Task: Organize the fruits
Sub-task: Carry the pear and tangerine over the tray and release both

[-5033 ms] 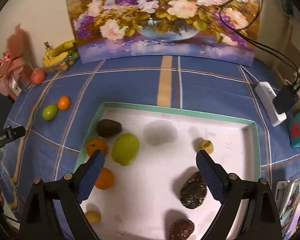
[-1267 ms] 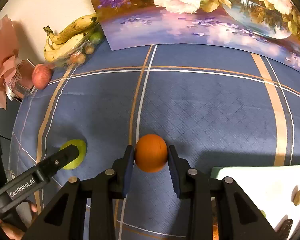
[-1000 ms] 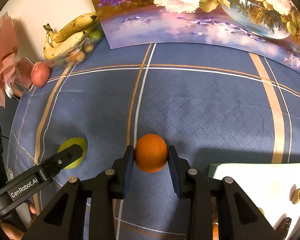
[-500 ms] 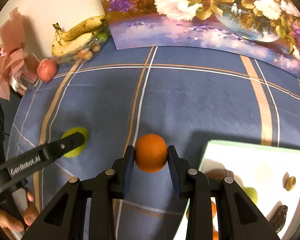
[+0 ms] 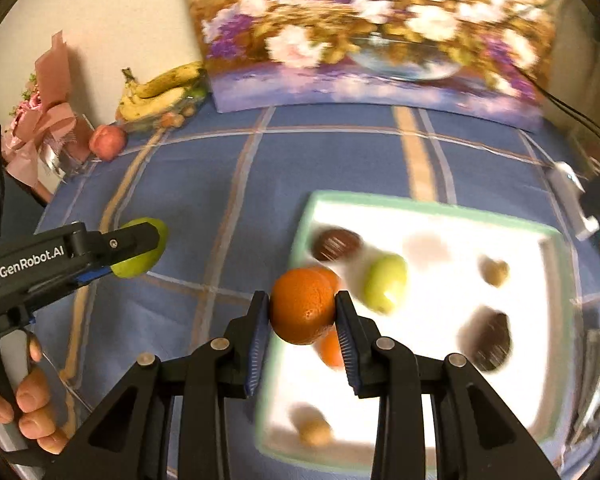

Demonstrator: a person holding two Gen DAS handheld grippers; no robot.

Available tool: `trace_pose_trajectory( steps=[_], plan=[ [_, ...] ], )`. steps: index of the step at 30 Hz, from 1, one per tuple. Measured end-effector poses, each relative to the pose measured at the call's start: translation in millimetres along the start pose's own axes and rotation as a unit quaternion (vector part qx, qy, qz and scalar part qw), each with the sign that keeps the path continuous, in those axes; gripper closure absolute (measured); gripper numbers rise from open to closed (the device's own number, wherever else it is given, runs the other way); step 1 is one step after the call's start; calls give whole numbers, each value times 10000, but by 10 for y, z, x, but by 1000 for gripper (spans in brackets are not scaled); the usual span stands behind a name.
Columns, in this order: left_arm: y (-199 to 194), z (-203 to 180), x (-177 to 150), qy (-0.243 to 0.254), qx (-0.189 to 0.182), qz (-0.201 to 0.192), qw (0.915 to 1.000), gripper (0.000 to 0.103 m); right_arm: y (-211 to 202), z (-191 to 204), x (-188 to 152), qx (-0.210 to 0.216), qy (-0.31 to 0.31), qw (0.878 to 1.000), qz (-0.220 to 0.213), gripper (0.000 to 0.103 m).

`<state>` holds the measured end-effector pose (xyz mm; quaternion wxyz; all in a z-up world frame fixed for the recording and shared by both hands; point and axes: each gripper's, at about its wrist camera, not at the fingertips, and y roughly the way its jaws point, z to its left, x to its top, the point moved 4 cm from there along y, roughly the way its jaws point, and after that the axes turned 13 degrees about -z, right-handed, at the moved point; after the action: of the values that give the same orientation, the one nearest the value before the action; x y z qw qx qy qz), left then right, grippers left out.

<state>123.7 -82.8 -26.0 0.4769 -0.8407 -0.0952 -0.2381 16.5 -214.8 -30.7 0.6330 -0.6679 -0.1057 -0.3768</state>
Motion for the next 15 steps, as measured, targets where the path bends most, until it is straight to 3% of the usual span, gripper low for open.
trace_pose_trajectory(
  steps=[7, 12, 15],
  plan=[
    [179, -309, -391, 385, -70, 496, 9980, 58, -102, -462, -495, -339, 202, 9982, 452, 68],
    [345, -438, -674, 651, 135, 843, 9942, 58, -109, -718, -745, -471, 395, 9955, 721, 68],
    [332, -500, -722, 930, 337, 765, 9921, 58, -103, -782, -820, -497, 423, 9946, 806, 68]
  ],
)
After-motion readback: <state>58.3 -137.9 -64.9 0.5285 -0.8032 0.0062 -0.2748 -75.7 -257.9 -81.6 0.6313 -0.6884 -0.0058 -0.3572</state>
